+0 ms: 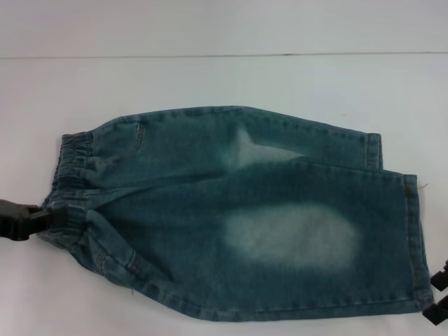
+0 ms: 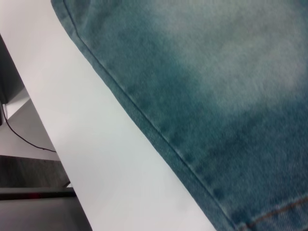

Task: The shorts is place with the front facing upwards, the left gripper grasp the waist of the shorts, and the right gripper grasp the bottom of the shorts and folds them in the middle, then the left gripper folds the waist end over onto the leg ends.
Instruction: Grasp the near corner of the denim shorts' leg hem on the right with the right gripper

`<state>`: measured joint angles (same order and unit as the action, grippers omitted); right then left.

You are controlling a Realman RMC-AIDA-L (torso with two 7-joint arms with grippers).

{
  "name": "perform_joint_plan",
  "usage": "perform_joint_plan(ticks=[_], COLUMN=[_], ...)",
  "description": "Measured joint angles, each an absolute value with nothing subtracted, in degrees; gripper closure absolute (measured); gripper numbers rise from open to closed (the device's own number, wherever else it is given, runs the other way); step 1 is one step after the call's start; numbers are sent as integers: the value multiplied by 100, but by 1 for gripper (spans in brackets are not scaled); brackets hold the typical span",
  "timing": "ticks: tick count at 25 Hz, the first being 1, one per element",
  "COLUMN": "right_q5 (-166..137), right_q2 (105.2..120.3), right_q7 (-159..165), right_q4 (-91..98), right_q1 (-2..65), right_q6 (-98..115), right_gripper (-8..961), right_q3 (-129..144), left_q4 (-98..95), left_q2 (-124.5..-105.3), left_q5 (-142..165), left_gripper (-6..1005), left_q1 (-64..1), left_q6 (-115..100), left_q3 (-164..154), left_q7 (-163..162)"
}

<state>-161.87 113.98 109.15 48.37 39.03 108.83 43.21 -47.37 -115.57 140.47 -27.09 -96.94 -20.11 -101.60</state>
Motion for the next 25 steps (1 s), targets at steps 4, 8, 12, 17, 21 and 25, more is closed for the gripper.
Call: perform_joint_plan(ticks=[4,8,12,17,21,25], right_q5=[-16185,-16145,-16134,-16134,-16134,-16135], right_q2=[11479,11499,11512,11509,11523,11532], right_q7=[10973,10964,10941,10954,10931,10912], right_q4=[4833,4833,4833,4834,4819,4710], right_q1=[3971,3987,3989,3971,3950,3942], right_q6=[10851,10801,10770,10744,10668,10587], right_gripper=[116,123,211,396,511,644], right_q3=[4349,4337,4302,4280,4248,4244], left_q4=[-4737,-4737,-4738,-4778,-4788,-4790], left_q2=[-11557,-11558,-11563,-11525,-11511,-11526], left_q5=[14045,14044,14044,14045,14045,14045], left_gripper=[956,951,946,940,935,930], left_q1=[-2686,-2661,-2650,-2642,-2646,-2649], left_q6=[-9694,-9694,-9694,-9702,-9721,-9714], left_q3=[-2004,-1987,-1980,-1972,-1969,-1969], left_q7=[-10160,-10160,-10160,-10187,-10228,-10230])
